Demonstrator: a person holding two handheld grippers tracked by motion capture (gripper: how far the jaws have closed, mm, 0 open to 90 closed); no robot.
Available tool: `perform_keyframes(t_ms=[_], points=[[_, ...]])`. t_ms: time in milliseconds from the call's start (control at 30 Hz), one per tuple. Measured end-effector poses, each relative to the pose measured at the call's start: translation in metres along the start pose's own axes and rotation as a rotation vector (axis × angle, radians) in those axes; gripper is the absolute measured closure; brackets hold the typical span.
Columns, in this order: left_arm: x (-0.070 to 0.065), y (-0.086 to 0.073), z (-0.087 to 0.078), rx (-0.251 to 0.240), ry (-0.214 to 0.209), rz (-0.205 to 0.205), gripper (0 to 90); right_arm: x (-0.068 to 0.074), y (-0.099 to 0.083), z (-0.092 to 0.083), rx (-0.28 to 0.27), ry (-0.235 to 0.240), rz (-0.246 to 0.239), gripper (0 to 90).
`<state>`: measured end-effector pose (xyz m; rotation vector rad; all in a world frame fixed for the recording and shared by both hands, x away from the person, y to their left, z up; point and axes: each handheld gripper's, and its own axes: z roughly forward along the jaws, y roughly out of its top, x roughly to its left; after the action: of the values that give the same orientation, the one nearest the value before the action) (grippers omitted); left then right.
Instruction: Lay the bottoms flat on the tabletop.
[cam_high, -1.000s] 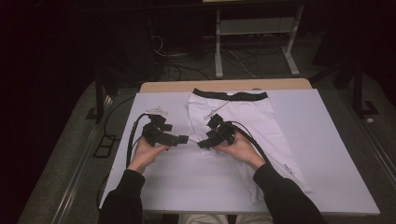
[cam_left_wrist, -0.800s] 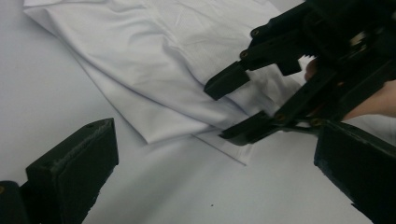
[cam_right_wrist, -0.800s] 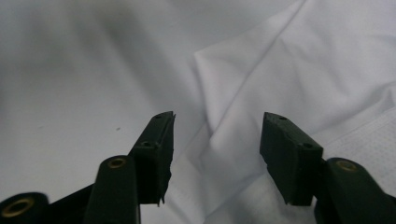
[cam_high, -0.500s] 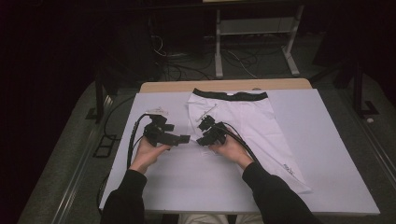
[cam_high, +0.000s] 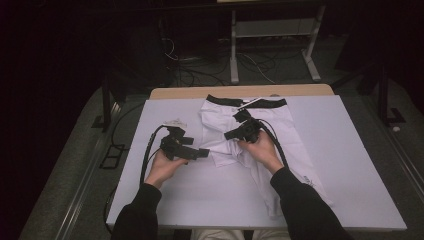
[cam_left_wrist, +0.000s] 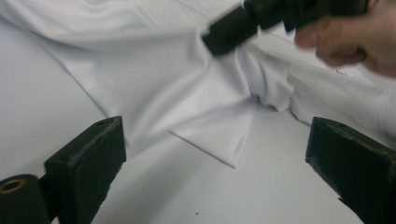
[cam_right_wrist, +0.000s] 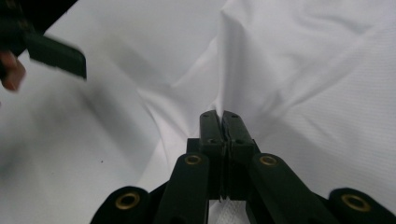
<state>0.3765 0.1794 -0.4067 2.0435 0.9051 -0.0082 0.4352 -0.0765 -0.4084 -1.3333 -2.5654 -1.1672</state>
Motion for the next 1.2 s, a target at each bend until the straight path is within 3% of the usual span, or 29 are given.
perform_keyframes(t_ms=[167, 300, 400, 700, 767, 933, 1067, 1200], points=[[-0.015, -0.005, 0.023, 0.083, -0.078, 0.119, 15.8, -0.020, -0.002, -0.012, -0.022, 0.028, 0.060, 86.9], [-0.029, -0.011, 0.043, 0.172, -0.055, 0.252, 24.6, -0.028, -0.006, -0.012, -0.021, 0.018, 0.085, 86.9], [-0.032, -0.013, 0.054, 0.216, -0.025, 0.297, 32.8, -0.031, -0.008, -0.011, -0.020, 0.017, 0.093, 86.9], [-0.024, -0.012, 0.061, 0.185, 0.030, 0.366, 58.2, -0.035, -0.010, -0.011, -0.023, 0.015, 0.103, 86.6], [-0.025, -0.013, 0.062, 0.186, 0.050, 0.399, 64.6, -0.036, -0.010, -0.011, -0.021, 0.015, 0.102, 86.6], [-0.033, -0.012, 0.065, 0.205, 0.045, 0.456, 86.1, -0.038, -0.010, -0.011, -0.030, 0.016, 0.113, 86.5], [-0.034, -0.007, 0.064, 0.237, 0.041, 0.424, 88.5, -0.039, -0.010, -0.009, -0.032, 0.025, 0.127, 85.7], [-0.034, -0.008, 0.046, 0.252, 0.057, 0.415, 88.6, -0.035, -0.010, -0.009, -0.025, 0.038, 0.130, 73.7]])
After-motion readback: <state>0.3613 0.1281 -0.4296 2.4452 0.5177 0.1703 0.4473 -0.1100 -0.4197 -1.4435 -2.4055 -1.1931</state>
